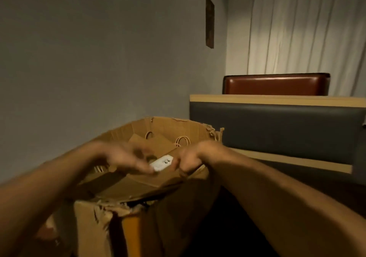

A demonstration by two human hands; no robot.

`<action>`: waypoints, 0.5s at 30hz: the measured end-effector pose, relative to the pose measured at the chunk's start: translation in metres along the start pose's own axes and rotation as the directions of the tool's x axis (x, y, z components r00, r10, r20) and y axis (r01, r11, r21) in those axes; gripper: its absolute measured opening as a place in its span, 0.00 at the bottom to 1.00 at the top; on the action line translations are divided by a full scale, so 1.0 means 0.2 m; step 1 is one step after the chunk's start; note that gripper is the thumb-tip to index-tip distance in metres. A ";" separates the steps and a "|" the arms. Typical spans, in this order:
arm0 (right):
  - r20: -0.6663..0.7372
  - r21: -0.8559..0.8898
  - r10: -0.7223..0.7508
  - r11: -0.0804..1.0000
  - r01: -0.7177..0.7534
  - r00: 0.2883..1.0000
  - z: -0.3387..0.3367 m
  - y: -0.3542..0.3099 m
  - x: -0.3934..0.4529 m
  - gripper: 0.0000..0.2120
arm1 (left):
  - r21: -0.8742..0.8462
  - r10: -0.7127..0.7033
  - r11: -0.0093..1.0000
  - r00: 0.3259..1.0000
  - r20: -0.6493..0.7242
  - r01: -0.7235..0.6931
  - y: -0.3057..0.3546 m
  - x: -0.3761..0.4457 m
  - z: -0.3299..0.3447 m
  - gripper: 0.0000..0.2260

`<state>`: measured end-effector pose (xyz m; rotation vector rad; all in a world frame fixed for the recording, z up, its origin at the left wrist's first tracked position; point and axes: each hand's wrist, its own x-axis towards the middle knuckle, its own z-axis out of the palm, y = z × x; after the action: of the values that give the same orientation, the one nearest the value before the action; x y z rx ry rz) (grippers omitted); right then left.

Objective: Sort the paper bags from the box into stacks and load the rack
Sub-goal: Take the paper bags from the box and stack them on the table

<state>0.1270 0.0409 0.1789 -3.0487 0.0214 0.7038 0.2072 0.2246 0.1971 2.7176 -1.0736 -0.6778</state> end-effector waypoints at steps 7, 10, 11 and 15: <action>0.071 -0.120 0.190 0.976 -0.181 0.979 0.11 0.07 0.20 0.33 | 0.318 -0.031 0.947 0.982 0.185 -0.030 -0.05 0.22 0.21 0.42; -0.016 -0.019 0.110 0.994 -0.110 0.994 0.10 0.01 0.08 0.27 | 0.405 0.088 0.910 0.996 0.028 -0.092 -0.09 0.23 0.23 0.28; -0.079 0.039 0.084 0.996 -0.081 0.993 0.10 0.01 0.07 0.24 | 0.345 0.108 0.932 0.994 0.032 -0.112 -0.09 0.22 0.22 0.27; -0.371 0.201 0.062 0.980 0.015 0.927 0.10 0.00 0.04 0.11 | -0.205 0.192 0.966 0.966 0.173 -0.156 -0.08 0.10 0.15 0.28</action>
<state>0.1253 0.0401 0.1577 -2.9368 0.1247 0.0965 0.2166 0.2237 0.1580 2.4014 -1.2046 -0.9728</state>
